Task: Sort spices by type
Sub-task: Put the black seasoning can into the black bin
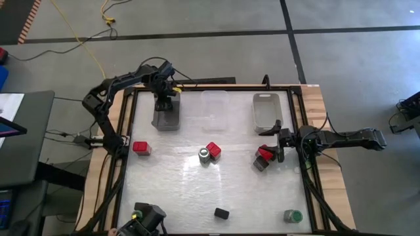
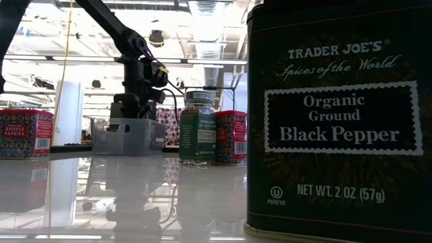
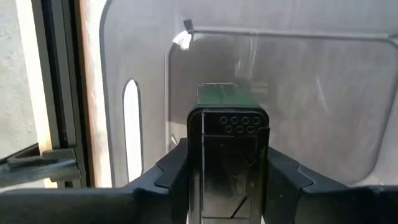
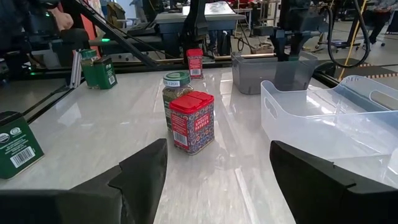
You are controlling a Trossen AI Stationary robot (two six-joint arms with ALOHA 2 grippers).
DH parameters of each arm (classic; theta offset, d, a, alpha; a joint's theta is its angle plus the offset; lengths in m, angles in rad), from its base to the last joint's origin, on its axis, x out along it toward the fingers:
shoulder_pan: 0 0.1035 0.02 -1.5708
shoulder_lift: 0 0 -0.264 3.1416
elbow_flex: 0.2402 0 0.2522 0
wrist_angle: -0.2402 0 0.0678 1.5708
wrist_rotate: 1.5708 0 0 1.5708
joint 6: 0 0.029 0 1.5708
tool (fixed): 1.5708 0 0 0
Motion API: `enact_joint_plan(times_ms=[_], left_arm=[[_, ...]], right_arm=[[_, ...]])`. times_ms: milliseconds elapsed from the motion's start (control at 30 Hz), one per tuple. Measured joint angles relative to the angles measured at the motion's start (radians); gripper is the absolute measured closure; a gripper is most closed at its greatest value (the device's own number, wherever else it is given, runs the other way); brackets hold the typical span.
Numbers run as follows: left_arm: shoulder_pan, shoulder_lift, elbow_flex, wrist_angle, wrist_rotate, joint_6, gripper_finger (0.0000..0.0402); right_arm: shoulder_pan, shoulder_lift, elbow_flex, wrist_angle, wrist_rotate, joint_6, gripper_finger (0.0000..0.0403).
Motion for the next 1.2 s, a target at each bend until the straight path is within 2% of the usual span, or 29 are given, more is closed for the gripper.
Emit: enact_joint_plan(times_ms=[233,767,1200], left_arm=[[0.000,0.001,-0.002,0.014,0.003,-0.045,0.0253],[0.000,0.001,-0.002,0.010,-0.024,-0.034,0.0251],[0.000,0.000,0.000,0.006,-0.002,-0.033,0.0250]], right_arm=[[0.000,0.000,0.000,0.000,0.000,0.000,0.0091],[0.000,0.000,0.000,0.000,0.000,0.000,0.0091],[0.000,0.000,0.000,0.000,0.000,0.000,0.0091]])
